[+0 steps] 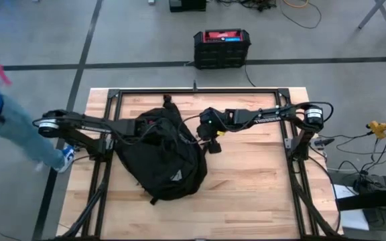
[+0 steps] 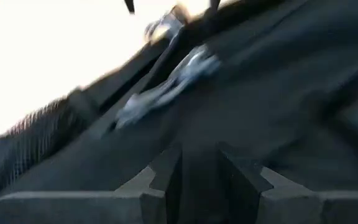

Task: Unpack backpack
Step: Close the black backpack

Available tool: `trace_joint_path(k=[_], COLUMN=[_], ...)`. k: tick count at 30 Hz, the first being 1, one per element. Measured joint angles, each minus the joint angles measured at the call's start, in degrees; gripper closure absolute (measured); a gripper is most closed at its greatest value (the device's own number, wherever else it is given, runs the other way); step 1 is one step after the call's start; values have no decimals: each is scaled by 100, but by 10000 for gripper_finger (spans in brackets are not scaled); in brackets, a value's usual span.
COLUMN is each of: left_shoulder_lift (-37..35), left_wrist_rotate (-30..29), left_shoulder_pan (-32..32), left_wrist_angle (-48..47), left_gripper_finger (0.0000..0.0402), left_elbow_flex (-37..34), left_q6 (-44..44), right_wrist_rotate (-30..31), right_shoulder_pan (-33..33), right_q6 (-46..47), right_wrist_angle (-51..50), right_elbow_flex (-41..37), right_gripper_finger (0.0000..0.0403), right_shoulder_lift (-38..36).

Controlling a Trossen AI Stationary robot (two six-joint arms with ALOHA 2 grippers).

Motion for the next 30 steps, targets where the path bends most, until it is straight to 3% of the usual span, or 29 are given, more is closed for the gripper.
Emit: trace_joint_path(k=[7, 12, 17, 21, 25, 30], left_shoulder_lift=[26, 22, -25, -52, -47, -37], left_wrist_rotate=[12, 9, -30, -9, 3, -9], left_shoulder_pan=[-262, -285, -293, -293, -293, -293], left_wrist_angle=[-533, -611, -285, 159, 266, 269], left_gripper_finger=[322, 322, 322, 322, 322, 322], left_elbow_flex=[216, -246, -723, -968, -982, -971], left_q6=[-565, -1378, -1584, -1611, -1509, -1477], right_wrist_rotate=[-20, 15, 40, 60, 43, 166], right_shoulder_pan=[-43, -35, -76, -76, -74, -31], right_q6=[88, 151, 83, -93, -303, -203], right_wrist_angle=[500, 730, 880, 856, 784, 515], right_elbow_flex=[0, 0, 0, -3, -4, -9], right_gripper_finger=[147, 173, 210, 271, 380, 399], right_shoulder_lift=[318, 620, 767, 861, 884, 568])
